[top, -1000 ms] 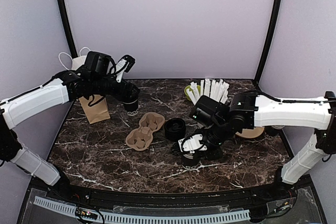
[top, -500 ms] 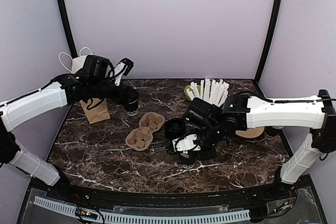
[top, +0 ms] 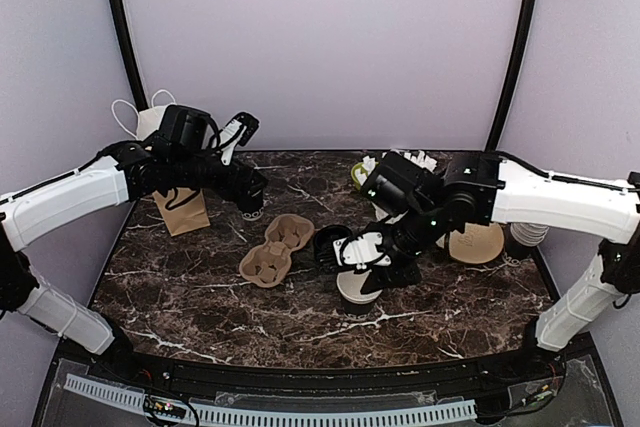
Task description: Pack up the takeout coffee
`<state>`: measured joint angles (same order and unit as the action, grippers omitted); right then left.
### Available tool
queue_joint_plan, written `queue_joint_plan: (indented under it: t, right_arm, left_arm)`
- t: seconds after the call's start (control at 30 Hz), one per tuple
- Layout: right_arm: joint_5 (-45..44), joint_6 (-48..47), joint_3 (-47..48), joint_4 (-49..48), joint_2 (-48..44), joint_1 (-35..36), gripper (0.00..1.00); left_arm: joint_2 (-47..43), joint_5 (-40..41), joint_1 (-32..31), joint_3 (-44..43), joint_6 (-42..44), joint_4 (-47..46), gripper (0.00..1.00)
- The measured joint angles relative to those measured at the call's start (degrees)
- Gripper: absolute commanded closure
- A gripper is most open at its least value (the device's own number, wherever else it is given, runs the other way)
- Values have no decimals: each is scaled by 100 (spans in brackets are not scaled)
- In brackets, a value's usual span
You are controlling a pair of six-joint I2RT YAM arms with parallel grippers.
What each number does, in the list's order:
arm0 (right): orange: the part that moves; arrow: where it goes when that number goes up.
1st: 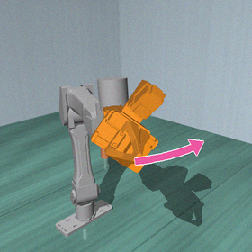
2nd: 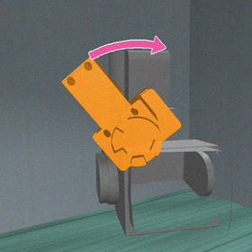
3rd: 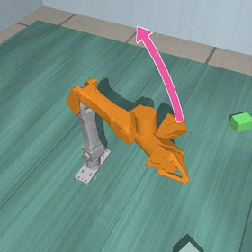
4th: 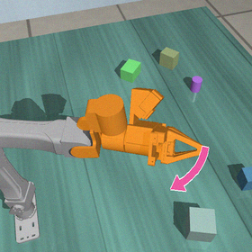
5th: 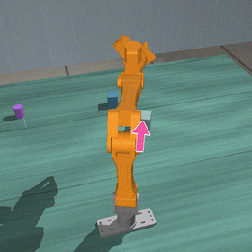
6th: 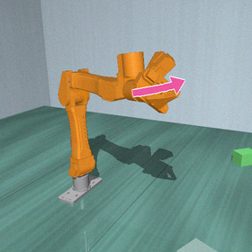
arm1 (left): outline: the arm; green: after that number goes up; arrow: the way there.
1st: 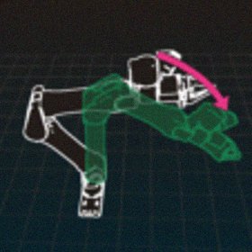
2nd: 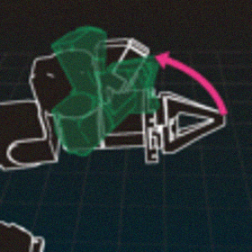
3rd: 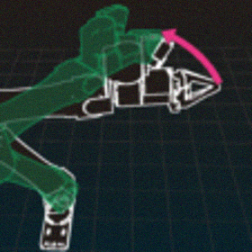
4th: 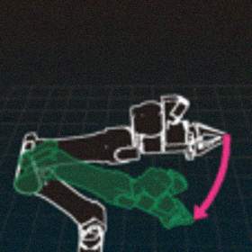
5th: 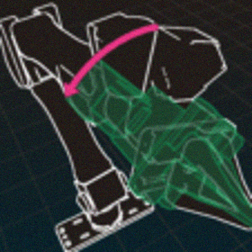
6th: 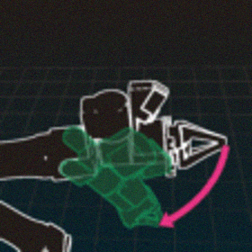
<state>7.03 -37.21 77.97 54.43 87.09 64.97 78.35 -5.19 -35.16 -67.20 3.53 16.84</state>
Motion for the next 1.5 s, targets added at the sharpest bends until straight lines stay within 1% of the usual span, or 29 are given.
queue_joint_plan:
  t: [0.07, 0.13, 0.23, 0.37, 0.5, 0.6, 0.7, 0.8, 0.93, 1.07, 1.3, 1.5]
  right_arm:
    - [168, -7, 109, 52, -212, -267, 62]
    - [354, 13, 146, 52, -450, -704, 62]
    - [737, 153, -37, -138, -907, -1709, 62]
    - [1307, 492, -1119, -691, -1797, -3075, 62]
    - [1884, 870, -2240, -1187, -2347, -4033, 61]
    - [2151, 1067, -2863, -1543, -2470, -4461, 60]
    - [2277, 1156, -3165, -1788, -2465, -4590, 60]
    - [2365, 1202, -3252, -2011, -2417, -4599, 60]
    - [2461, 1228, -3252, -2227, -2341, -4601, 59]
    - [2492, 1226, -3252, -2330, -2341, -4603, 59]
    - [2498, 1226, -3254, -2365, -2334, -4629, 59]
    - [2533, 1224, -3257, -2367, -2297, -4629, 59]
  left_arm:
    - [28, -24, -111, -37, 31, 0, 35]
    - [101, -59, -282, -116, 57, 2, 37]
    - [286, -184, -627, -269, 122, 2, 37]
    - [752, -358, -1064, -566, 243, 101, 37]
    - [1362, -533, -1300, -909, 404, 308, 39]
    - [1856, -592, -1412, -1189, 538, 514, 41]
    - [2376, -625, -1491, -1541, 651, 710, 41]
    - [2833, -726, -1515, -1908, 789, 892, 41]
    - [3204, -833, -1528, -2205, 922, 1049, 40]
    - [3390, -898, -1528, -2277, 981, 1117, 41]
    - [3565, -984, -1565, -2280, 1043, 1150, 46]
    - [3753, -1049, -1576, -2341, 1130, 1220, 56]
